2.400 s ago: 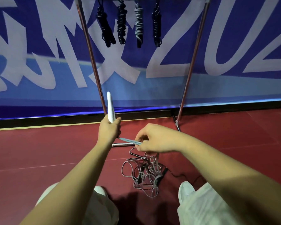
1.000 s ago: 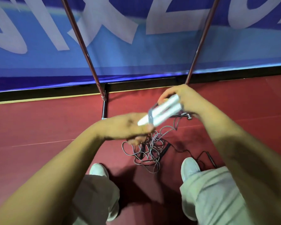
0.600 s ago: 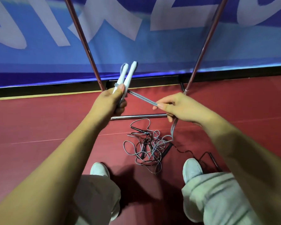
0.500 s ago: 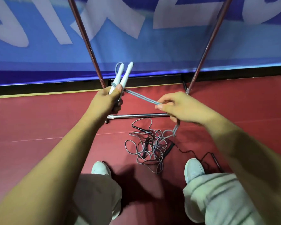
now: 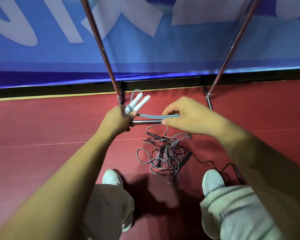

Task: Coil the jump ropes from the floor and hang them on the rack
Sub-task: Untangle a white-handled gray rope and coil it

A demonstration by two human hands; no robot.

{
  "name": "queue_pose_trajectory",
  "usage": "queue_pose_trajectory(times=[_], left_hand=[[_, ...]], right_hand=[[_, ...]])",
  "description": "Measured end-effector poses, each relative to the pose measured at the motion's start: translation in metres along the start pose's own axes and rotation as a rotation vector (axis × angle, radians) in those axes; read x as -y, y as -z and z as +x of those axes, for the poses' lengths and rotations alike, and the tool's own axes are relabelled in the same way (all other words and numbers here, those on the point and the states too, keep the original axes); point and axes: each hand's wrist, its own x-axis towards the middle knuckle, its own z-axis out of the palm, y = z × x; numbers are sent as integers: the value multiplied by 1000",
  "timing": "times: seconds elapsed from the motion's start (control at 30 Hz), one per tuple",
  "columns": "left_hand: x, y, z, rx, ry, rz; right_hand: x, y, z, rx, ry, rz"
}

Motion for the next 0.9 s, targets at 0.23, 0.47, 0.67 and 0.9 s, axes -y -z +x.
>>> queue_pose_trajectory(times=[0.23,0.47,0.67,0.9], left_hand=[[-15,-31,-23,226,-199,465],[-39,-32,-46,735,-466,192],[-51,-15,-56,779,-500,-541],[-53,-7,-36,316,-159,-962]], right_hand=[[-2,1,0,-101,68,-69],[-20,14,-2,-157,30,-48],[-48,24,-6,69,-134,289],[-28,14,-1,54,-128,338]])
